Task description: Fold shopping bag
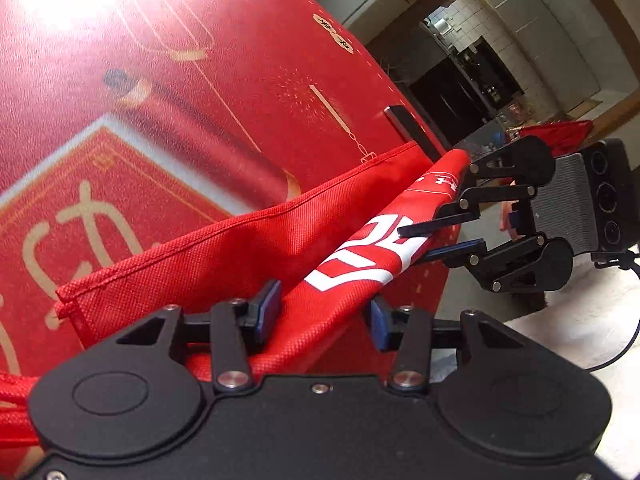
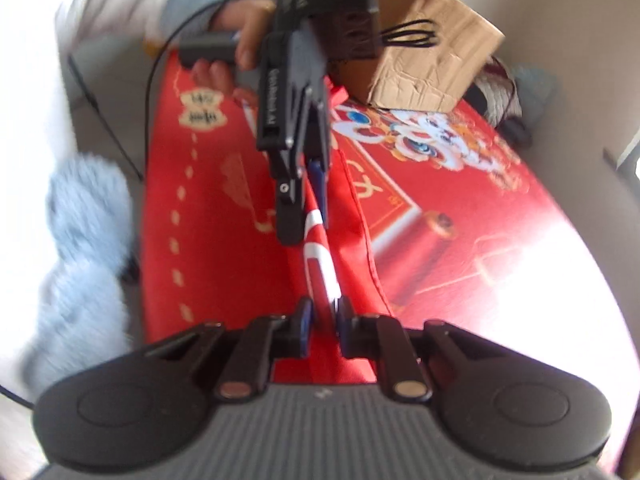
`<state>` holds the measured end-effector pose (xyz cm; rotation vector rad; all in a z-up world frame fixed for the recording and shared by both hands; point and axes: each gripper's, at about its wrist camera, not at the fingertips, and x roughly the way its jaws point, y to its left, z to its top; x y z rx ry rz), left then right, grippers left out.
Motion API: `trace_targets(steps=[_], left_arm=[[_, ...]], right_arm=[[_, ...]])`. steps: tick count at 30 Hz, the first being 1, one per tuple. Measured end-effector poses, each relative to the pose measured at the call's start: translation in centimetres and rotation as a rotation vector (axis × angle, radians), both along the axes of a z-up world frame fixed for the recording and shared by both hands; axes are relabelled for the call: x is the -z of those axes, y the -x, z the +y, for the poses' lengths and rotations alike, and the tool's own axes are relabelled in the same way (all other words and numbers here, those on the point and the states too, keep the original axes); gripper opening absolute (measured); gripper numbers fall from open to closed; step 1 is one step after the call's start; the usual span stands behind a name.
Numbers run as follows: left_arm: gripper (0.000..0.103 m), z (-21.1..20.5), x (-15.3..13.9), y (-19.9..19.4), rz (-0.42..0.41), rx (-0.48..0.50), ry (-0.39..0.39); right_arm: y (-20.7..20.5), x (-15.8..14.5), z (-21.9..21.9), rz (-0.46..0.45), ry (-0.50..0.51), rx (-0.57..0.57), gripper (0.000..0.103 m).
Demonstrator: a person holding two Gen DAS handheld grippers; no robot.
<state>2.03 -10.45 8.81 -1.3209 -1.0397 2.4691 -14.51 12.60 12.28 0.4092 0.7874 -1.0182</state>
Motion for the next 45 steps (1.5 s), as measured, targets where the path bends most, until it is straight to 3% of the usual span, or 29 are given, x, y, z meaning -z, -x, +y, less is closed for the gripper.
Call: trace_targets(steps=[3, 8, 12, 15, 20, 23, 29, 33, 39, 40, 41, 42, 43, 45], left_arm=[[0.046, -0.6, 0.7, 0.7, -0.015, -0.034, -0.034], [0.043, -0.5, 0.9, 2.4, -0.038, -0.033, -0.008], [0.041, -0.3, 1.0, 3.4, -0.051, -0.044, -0.017], [0.039, -0.1, 1.0, 3.7, -0.051, -0.039, 0.004], [0.038, -0.3, 1.3, 4.0, -0.054, -0.046, -0.005], [0.037, -0.3, 1.4, 4.0, -0.057, -0.045, -0.001], [0.034, 0.5, 0.8, 4.3, -0.047, -0.005, 0.069], [0.034, 0.5, 0.9, 4.2, -0.029, 0.008, 0.071], [0.034, 0.8, 1.0, 4.1, 0.002, 0.044, 0.105], [0.034, 0.9, 1.1, 4.0, 0.008, 0.045, 0.105], [0.034, 0.9, 1.1, 3.9, 0.014, 0.046, 0.105], [0.034, 0.9, 1.2, 4.0, 0.020, 0.046, 0.102], [0.034, 0.9, 1.3, 4.0, 0.027, 0.046, 0.100], [0.034, 1.1, 1.3, 3.7, 0.041, 0.050, 0.109]], right_arm=[[2.7, 0.6, -1.4, -0.163, -0.052, 0.142, 0.014], [5.1, 1.8, -2.6, -0.345, -0.125, 0.291, 0.014], [8.7, 3.5, -3.6, -0.604, -0.233, 0.436, 0.015], [10.0, 4.3, -3.8, -0.710, -0.290, 0.521, 0.015], [9.6, 3.8, -4.4, -0.657, -0.297, 0.530, 0.015], [10.2, 3.6, -6.3, -0.634, -0.382, 0.535, 0.015], [9.9, 2.8, -10.9, -0.459, -0.516, 0.511, 0.016], [8.9, 2.6, -13.7, -0.348, -0.612, 0.502, 0.016], [6.5, 2.4, -17.4, -0.144, -0.701, 0.386, 0.017], [5.8, 2.3, -17.9, -0.091, -0.704, 0.362, 0.021], [5.1, 2.2, -18.2, -0.030, -0.699, 0.346, 0.034], [4.2, 2.2, -18.5, 0.070, -0.681, 0.331, 0.061], [3.9, 2.7, -18.8, 0.136, -0.673, 0.336, 0.098], [3.4, 3.5, -19.4, 0.256, -0.660, 0.342, 0.102]])
